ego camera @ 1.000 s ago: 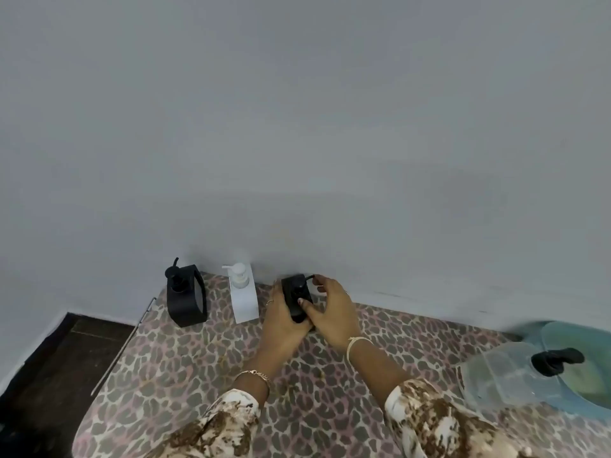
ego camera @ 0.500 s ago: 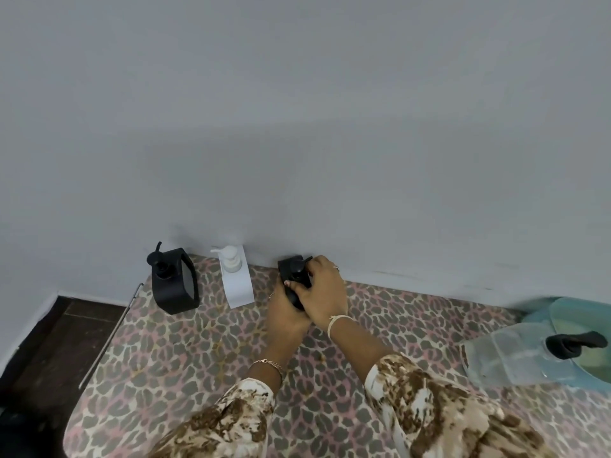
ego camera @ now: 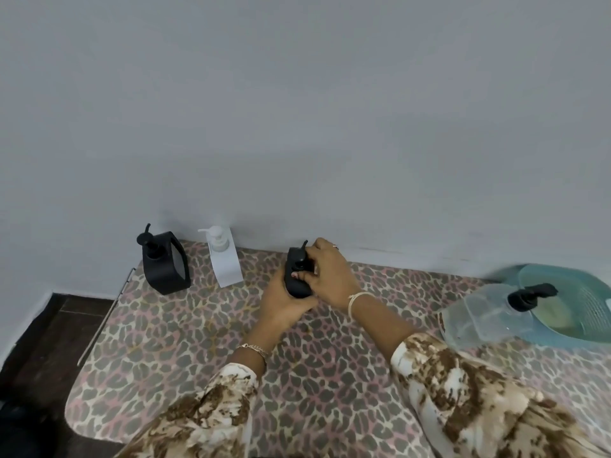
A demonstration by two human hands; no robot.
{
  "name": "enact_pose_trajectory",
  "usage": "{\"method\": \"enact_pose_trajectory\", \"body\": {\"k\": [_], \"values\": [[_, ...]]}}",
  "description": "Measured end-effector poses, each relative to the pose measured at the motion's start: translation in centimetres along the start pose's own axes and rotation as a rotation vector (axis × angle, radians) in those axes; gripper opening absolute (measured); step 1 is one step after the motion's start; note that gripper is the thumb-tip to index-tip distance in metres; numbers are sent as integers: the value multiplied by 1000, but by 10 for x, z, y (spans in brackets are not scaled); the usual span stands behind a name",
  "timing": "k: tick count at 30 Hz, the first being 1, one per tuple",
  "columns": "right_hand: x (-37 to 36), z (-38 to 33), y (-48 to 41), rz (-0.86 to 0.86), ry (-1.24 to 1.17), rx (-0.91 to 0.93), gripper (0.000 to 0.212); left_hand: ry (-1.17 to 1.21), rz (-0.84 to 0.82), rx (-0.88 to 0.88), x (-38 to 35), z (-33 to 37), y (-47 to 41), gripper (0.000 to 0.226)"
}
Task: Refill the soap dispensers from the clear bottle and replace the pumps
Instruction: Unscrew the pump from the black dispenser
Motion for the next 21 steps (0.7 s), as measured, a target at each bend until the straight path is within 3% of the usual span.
{"method": "enact_pose_trajectory", "body": {"k": [4,7,9,13,17,21], "values": [[7,-3,24,-246,-25,83,21,-49,-162,2,-13,-4,25,63],[17,-6,48,-299,-36,105,21,-75,-210,-28,-23,-4,50,64],[27,-9,68,-234,-18,98,26,-72,-222,-43,-32,-6,66,65],[50,-5,113,83,20,-16,47,-70,-244,-97,-56,-10,95,56],[57,7,150,263,2,-76,37,-40,-238,-140,-82,-19,110,60],[55,24,170,300,-149,-68,29,-28,-253,-185,-102,-27,110,60]]}}
Point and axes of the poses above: each hand's wrist, its own y-axis away from the middle knuckle, its own x-axis out of the back of the hand, z = x × y, the point moved 9 cm from there along -y, towards the middle knuckle, and after that the axes turned 12 degrees about x, right-handed, at the moved point
